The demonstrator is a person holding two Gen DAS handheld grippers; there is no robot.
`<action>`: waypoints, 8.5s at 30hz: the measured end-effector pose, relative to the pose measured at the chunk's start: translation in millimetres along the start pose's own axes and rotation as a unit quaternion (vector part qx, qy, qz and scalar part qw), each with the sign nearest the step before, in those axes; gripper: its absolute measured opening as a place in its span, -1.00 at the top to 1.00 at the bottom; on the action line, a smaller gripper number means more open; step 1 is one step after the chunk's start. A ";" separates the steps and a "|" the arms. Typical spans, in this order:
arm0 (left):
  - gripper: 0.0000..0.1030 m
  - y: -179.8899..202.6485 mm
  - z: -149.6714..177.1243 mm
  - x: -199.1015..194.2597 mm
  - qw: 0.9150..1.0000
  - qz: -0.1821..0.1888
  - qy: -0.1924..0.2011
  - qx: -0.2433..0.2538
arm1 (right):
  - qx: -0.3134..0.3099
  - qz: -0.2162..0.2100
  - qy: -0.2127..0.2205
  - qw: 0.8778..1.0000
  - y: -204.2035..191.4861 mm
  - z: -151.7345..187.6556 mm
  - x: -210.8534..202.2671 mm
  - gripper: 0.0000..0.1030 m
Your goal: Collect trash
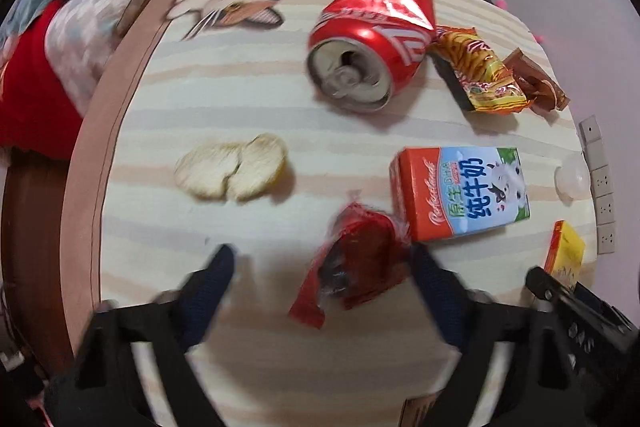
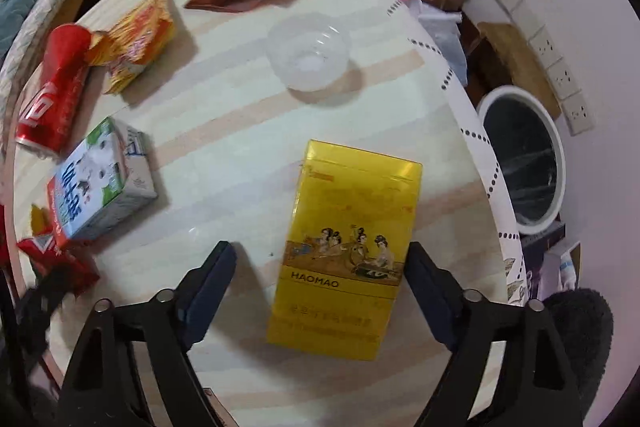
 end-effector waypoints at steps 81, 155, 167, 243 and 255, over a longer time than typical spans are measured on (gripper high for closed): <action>0.61 332.1 32.2 -68.2 0.958 0.154 0.023 0.240 | 0.093 -0.118 0.100 0.984 315.5 -8.1 -91.7 -0.16; -0.82 279.5 46.0 -97.7 0.979 0.061 0.068 0.183 | 0.143 -0.133 0.100 0.976 334.2 13.8 -111.0 -1.00; -0.82 14.6 15.8 -86.7 0.993 -0.099 0.071 -0.010 | -0.106 -0.173 0.059 0.977 41.4 -41.6 -99.5 -1.00; 0.82 195.4 30.5 -189.6 0.968 0.043 0.181 0.170 | 0.006 -0.174 0.177 0.969 175.5 -1.3 -191.8 -0.17; 0.82 364.8 41.3 -76.5 0.958 0.101 0.080 0.256 | 0.157 -0.113 0.121 0.974 360.4 -14.5 -94.2 -0.16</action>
Point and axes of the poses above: each gripper's, at about its wrist camera, not at the fingertips, and x roughly the way its jaws point, y to its right, z to its underside, the point moved 3 cm from there along x, roughly the way its jaws point, and after that the axes turned 14 degrees about z, right-handed, at the moved point
